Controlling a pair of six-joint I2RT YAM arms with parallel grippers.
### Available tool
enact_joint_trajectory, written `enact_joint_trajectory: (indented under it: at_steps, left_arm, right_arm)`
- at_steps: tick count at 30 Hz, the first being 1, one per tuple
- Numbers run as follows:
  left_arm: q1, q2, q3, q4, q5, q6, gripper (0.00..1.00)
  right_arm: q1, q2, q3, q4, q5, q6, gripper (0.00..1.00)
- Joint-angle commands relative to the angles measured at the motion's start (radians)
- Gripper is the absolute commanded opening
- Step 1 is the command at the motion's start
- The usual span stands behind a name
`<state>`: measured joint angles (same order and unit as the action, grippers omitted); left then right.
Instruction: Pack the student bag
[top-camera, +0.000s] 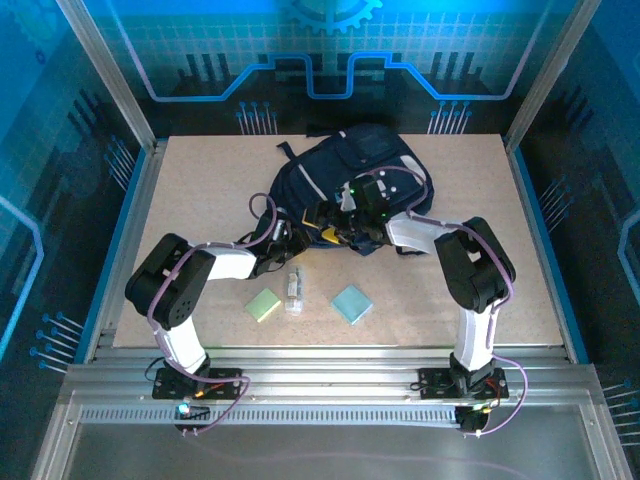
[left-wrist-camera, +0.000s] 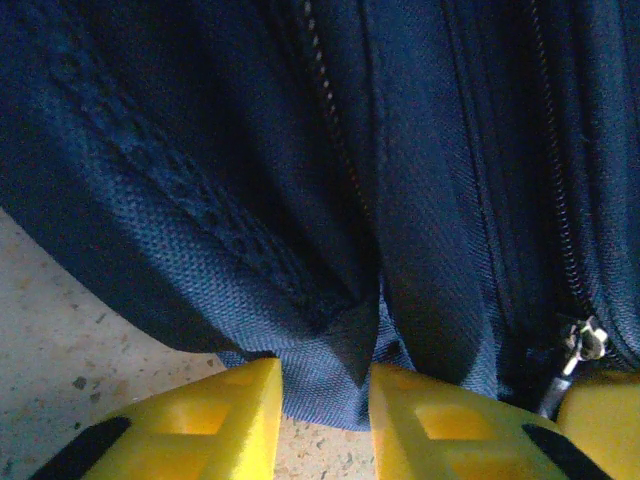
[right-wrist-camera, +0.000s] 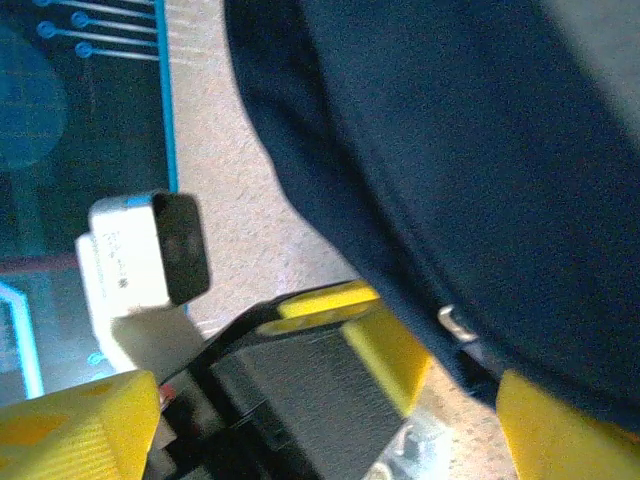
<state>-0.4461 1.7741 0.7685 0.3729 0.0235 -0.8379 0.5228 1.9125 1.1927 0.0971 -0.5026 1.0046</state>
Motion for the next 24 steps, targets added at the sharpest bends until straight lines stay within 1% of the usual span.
enact_joint_trajectory:
  at_steps: [1, 3, 6, 9, 13, 16, 20, 22, 24]
  left_arm:
    - [0.01, -0.021, -0.028, 0.013, 0.006, -0.001, 0.34]
    - [0.026, -0.034, -0.047, 0.025, 0.005, -0.006, 0.37]
    - [0.043, -0.074, -0.068, 0.012, 0.004, -0.002, 0.4]
    - [0.041, -0.131, -0.057, -0.051, -0.006, 0.028, 0.42]
    - [0.023, -0.2, -0.023, -0.148, -0.037, 0.056, 0.44]
    - [0.0, -0.226, -0.006, -0.178, -0.066, 0.062, 0.47]
    - [-0.012, -0.204, 0.029, -0.196, -0.058, 0.049, 0.51]
    - [-0.024, -0.186, 0.057, -0.208, -0.054, 0.059, 0.51]
    - [-0.04, -0.165, 0.094, -0.232, -0.059, 0.086, 0.51]
  right_arm:
    - [0.001, -0.08, 0.003, -0.148, 0.037, -0.06, 0.88]
    - [-0.014, -0.134, -0.037, -0.22, 0.135, -0.097, 0.87]
    - [-0.049, -0.225, -0.116, -0.242, 0.28, -0.098, 0.87]
    - [-0.08, -0.259, -0.133, -0.246, 0.366, -0.098, 0.84]
    - [-0.099, -0.204, -0.093, -0.221, 0.374, -0.077, 0.78]
    - [-0.104, -0.132, -0.053, -0.187, 0.378, -0.042, 0.73]
    - [-0.115, -0.055, -0.01, -0.132, 0.369, 0.01, 0.72]
    - [-0.114, -0.033, 0.005, -0.099, 0.358, 0.02, 0.65]
    - [-0.108, -0.016, 0.032, -0.107, 0.364, 0.02, 0.55]
